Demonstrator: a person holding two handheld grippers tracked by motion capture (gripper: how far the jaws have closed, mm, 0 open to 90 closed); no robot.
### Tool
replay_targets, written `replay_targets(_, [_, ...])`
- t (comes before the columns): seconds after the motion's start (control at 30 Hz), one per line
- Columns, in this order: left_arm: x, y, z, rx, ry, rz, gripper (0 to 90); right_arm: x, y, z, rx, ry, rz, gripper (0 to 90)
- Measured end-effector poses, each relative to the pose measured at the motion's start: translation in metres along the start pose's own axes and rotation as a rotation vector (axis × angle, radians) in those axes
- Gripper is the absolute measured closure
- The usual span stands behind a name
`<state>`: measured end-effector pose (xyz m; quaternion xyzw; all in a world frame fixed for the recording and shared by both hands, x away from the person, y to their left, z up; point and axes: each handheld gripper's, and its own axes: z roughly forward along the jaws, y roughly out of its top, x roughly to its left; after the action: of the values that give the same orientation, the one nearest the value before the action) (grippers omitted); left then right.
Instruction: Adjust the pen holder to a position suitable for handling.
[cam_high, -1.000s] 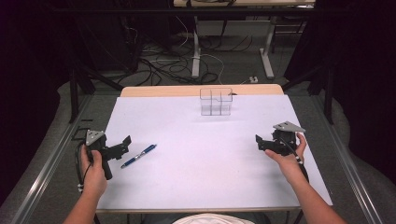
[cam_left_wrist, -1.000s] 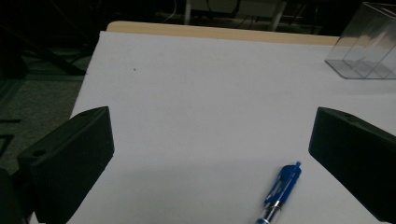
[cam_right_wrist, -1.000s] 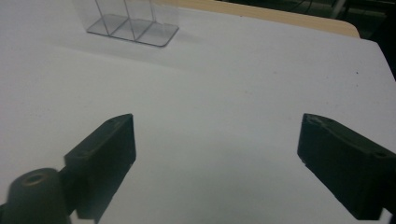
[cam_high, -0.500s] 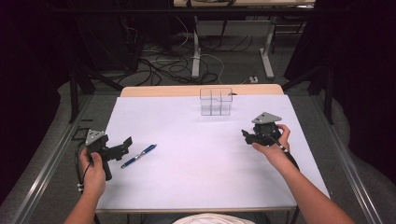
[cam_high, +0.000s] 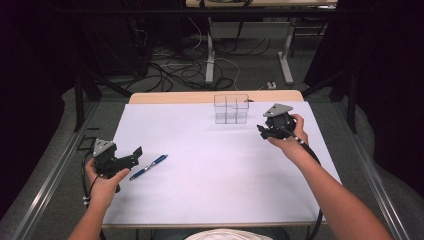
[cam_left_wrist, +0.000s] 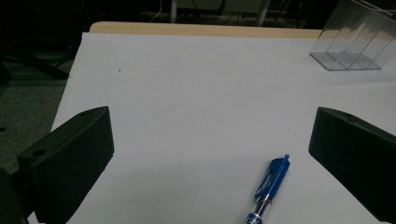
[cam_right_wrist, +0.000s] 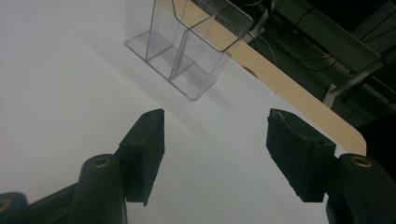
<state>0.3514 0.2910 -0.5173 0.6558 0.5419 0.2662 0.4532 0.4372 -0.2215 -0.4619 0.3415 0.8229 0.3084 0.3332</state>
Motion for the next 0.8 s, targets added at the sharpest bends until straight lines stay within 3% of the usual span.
replay_targets(0.1, [-0.002, -0.001, 0.000, 0.004, -0.009, 0.017, 0.0, -0.005, 0.012, 0.004, 0.005, 0.026, -0.075, 37.1])
replay_targets(0.17, [-0.004, -0.001, 0.000, 0.004, -0.009, 0.036, 0.0, -0.007, 0.020, 0.006, 0.022, 0.018, -0.125, 37.0])
replay_targets(0.4, [-0.004, -0.003, 0.001, -0.001, -0.011, 0.038, 0.0, -0.008, 0.048, 0.020, 0.064, 0.004, -0.312, 34.1])
replay_targets(0.47, [-0.003, -0.003, 0.001, 0.006, -0.007, 0.044, 0.0, -0.006, 0.056, 0.023, 0.095, -0.006, -0.380, 33.8])
replay_targets(0.5, [-0.003, -0.003, 0.001, 0.003, -0.004, 0.038, 0.0, -0.005, 0.059, 0.027, 0.092, 0.012, -0.412, 33.4])
replay_targets(0.53, [-0.002, -0.004, 0.001, 0.001, -0.002, 0.037, 0.0, -0.001, 0.064, 0.033, 0.111, 0.020, -0.483, 33.4])
replay_targets(0.57, [-0.002, -0.004, 0.001, -0.001, -0.003, 0.034, 0.0, -0.001, 0.064, 0.033, 0.111, 0.020, -0.483, 33.4])
replay_targets(0.6, [-0.001, -0.004, 0.001, -0.002, -0.004, 0.035, 0.0, 0.002, 0.068, 0.042, 0.096, 0.024, -0.534, 35.2])
replay_targets(0.63, [-0.001, -0.004, 0.000, -0.003, -0.003, 0.039, 0.1, 0.004, 0.075, 0.038, 0.206, 0.034, -0.561, 36.1])
replay_targets(0.67, [-0.001, -0.004, 0.000, -0.009, 0.001, 0.039, 0.1, 0.004, 0.075, 0.038, 0.206, 0.034, -0.561, 36.1])
replay_targets(0.7, [-0.002, -0.003, 0.000, -0.016, 0.001, 0.036, 0.3, 0.006, 0.075, 0.045, 0.151, 0.036, -0.583, 37.1])
replay_targets(0.77, [-0.002, -0.003, -0.001, -0.020, 0.000, 0.039, 0.4, 0.013, 0.083, 0.051, 0.201, 0.055, -0.642, 40.1])
replay_targets(0.8, [-0.002, -0.003, -0.001, -0.021, 0.003, 0.042, 0.4, 0.015, 0.084, 0.055, 0.181, 0.058, -0.643, 40.6])
